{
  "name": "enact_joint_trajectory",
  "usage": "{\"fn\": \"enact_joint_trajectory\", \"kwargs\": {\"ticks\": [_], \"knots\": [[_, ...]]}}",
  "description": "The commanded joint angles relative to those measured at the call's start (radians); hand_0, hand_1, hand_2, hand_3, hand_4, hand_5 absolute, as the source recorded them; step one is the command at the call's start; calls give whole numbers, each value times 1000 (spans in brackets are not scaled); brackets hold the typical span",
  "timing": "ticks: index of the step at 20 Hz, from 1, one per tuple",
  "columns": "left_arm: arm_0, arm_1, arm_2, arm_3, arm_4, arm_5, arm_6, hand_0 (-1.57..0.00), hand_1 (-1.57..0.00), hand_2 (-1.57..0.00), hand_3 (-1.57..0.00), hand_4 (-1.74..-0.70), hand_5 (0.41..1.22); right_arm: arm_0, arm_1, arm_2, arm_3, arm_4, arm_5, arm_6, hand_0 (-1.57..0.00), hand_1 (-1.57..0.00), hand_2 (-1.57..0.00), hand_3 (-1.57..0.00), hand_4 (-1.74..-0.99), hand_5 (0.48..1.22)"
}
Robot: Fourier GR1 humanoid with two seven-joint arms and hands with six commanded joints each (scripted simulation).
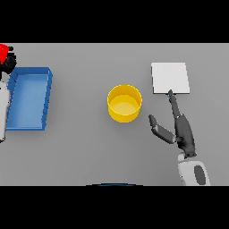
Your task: Pick up the red beaker and tilt it to pour out 1 green nut into yellow bowl. Pick up the yellow bowl and place it on the metallic measuring scale.
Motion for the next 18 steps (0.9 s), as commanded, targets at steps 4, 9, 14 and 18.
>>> {"fn": "enact_joint_trajectory", "kwargs": {"ticks": [4,9,14,18], "knots": [[85,-47,9,-102,23,27,39,-1571,-1571,-1571,-1523,-1741,1194,-2,2,-2,11,-7,3,-17,1,1,1,1,-1005,647],[157,-79,-6,-177,15,34,81,-1571,-1571,-1571,-1555,-1741,1046,10,-1,0,-7,-7,6,-29,1,1,1,1,-1013,644],[235,-47,-27,-252,-3,-15,87,-1571,-1543,-1501,-1470,-1275,810,16,-5,-6,-11,-6,-2,-17,1,1,1,1,-1012,634],[264,-50,-39,-278,11,-50,89,-965,-796,-816,-768,-958,696,29,0,-4,-18,-18,6,-37,1,1,1,1,-1004,635]]}}
